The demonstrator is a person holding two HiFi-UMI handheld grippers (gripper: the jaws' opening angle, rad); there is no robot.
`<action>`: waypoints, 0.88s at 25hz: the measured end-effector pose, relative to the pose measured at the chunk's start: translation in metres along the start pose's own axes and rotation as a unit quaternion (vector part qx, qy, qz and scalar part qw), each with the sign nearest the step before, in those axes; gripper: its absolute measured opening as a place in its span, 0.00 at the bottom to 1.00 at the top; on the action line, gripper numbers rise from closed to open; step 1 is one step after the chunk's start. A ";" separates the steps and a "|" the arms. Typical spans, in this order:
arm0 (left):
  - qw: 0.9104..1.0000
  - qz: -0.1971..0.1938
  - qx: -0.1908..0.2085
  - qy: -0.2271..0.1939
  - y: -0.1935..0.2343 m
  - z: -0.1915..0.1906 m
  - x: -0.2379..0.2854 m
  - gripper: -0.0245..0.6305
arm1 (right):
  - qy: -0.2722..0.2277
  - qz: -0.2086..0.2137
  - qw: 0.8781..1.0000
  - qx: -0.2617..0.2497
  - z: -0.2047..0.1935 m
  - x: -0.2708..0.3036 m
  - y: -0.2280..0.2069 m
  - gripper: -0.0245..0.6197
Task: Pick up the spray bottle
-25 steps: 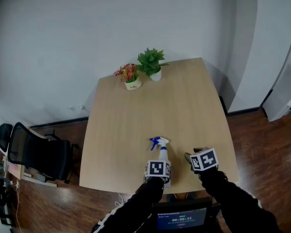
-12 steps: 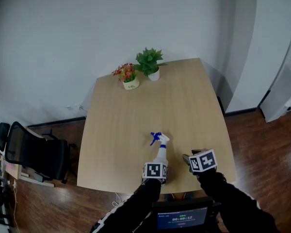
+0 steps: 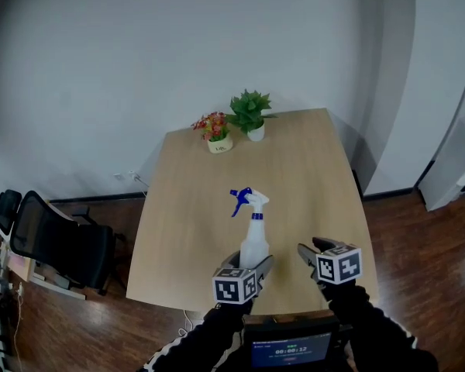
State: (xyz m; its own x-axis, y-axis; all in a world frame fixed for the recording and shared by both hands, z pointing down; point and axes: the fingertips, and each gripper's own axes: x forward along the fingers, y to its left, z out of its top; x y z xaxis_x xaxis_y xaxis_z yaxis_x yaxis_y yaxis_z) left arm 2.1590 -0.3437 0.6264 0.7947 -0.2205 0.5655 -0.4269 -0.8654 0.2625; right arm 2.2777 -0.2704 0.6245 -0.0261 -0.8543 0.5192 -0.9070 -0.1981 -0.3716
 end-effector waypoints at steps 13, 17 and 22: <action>0.960 -0.019 0.061 -0.273 -0.022 0.127 -0.170 0.66 | -0.225 0.011 0.971 -0.078 0.101 -0.136 0.055 0.09; 0.950 -0.023 0.086 -0.300 -0.030 0.132 -0.171 0.66 | -0.255 0.024 0.962 -0.092 0.110 -0.151 0.045 0.04; 0.944 -0.026 0.089 -0.316 -0.036 0.137 -0.174 0.66 | -0.260 0.029 0.960 -0.101 0.114 -0.156 0.043 0.04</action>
State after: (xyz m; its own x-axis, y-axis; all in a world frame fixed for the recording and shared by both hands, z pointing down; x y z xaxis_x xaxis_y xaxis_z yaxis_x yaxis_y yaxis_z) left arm 2.0950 -0.3360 0.4114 0.9356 -0.3509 -0.0388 -0.3450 -0.9321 0.1106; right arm 2.2910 -0.2007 0.4395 0.0867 -0.9959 0.0277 -0.9749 -0.0905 -0.2033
